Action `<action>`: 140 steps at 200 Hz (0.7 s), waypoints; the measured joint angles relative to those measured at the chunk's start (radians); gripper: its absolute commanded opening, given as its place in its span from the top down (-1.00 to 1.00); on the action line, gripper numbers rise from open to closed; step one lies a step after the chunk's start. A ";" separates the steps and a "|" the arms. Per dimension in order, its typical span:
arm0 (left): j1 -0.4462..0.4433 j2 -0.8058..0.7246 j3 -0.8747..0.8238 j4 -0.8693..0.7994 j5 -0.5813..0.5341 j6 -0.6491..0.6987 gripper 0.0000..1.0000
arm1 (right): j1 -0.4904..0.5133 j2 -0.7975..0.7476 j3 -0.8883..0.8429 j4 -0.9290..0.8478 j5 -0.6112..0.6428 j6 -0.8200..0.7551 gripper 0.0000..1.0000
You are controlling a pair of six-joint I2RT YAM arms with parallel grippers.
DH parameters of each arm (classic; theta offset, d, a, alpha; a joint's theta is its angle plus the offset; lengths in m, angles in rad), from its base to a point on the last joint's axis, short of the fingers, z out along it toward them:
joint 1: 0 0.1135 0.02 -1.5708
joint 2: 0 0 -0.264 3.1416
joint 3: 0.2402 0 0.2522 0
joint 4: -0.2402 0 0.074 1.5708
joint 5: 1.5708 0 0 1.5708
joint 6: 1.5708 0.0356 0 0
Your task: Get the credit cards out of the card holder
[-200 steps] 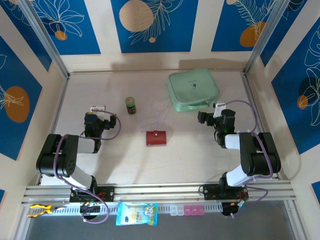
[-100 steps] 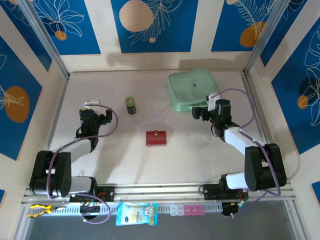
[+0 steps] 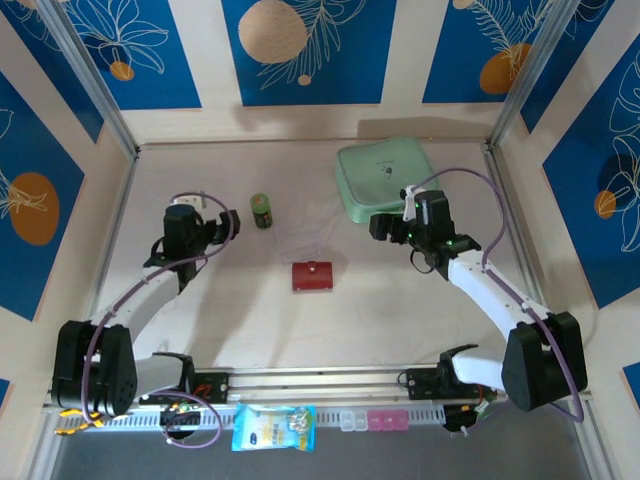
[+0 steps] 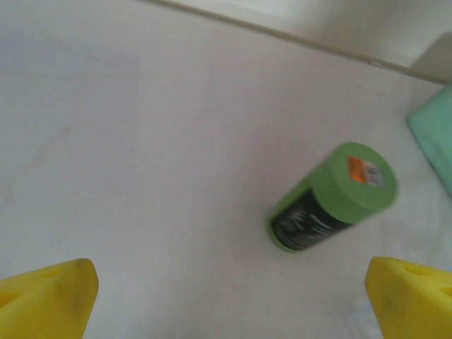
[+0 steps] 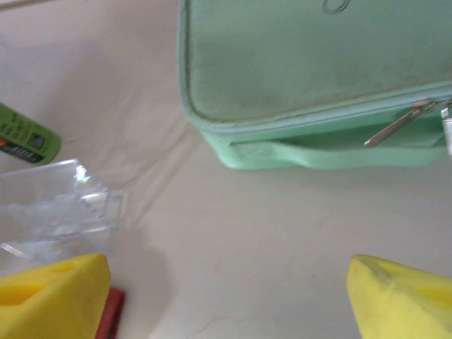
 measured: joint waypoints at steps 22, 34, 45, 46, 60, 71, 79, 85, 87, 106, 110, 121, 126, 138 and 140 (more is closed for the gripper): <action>-0.060 -0.001 0.035 -0.071 0.003 -0.058 -0.82 | 0.037 0.051 0.098 -0.092 -0.034 0.053 -0.52; -0.090 -0.002 0.047 -0.098 0.002 -0.090 -0.78 | 0.071 0.083 0.145 -0.132 -0.050 0.067 -0.47; -0.115 -0.003 0.058 -0.121 -0.003 -0.106 -0.77 | 0.105 0.117 0.188 -0.169 -0.057 0.082 -0.44; -0.120 -0.002 0.060 -0.126 -0.004 -0.110 -0.77 | 0.110 0.123 0.195 -0.174 -0.059 0.081 -0.44; -0.154 0.001 0.082 -0.159 -0.013 -0.126 -0.76 | 0.145 0.177 0.255 -0.216 -0.073 0.094 -0.41; -0.178 0.011 0.102 -0.177 -0.018 -0.135 -0.76 | 0.168 0.225 0.305 -0.249 -0.084 0.105 -0.32; -0.190 0.020 0.112 -0.180 -0.019 -0.141 -0.76 | 0.180 0.264 0.343 -0.272 -0.095 0.107 -0.28; -0.197 0.026 0.117 -0.183 -0.019 -0.143 -0.76 | 0.185 0.295 0.372 -0.286 -0.101 0.113 -0.23; -0.200 0.029 0.118 -0.183 -0.019 -0.146 -0.76 | 0.186 0.300 0.375 -0.287 -0.103 0.111 -0.20; -0.209 0.043 0.119 -0.193 -0.019 -0.156 -0.77 | 0.197 0.396 0.460 -0.328 -0.117 0.122 -0.04; -0.209 0.045 0.119 -0.197 -0.019 -0.161 -0.77 | 0.200 0.415 0.476 -0.335 -0.120 0.126 -0.02; -0.210 0.053 0.119 -0.204 -0.019 -0.171 -0.78 | 0.207 0.467 0.522 -0.357 -0.124 0.127 0.02; -0.210 0.055 0.119 -0.204 -0.020 -0.177 -0.79 | 0.209 0.489 0.544 -0.367 -0.124 0.131 0.06; -0.210 0.061 0.119 -0.208 -0.022 -0.195 -0.80 | 0.219 0.546 0.602 -0.397 -0.119 0.137 0.20; -0.210 0.062 0.119 -0.208 -0.024 -0.196 -0.80 | 0.221 0.554 0.612 -0.399 -0.119 0.134 0.20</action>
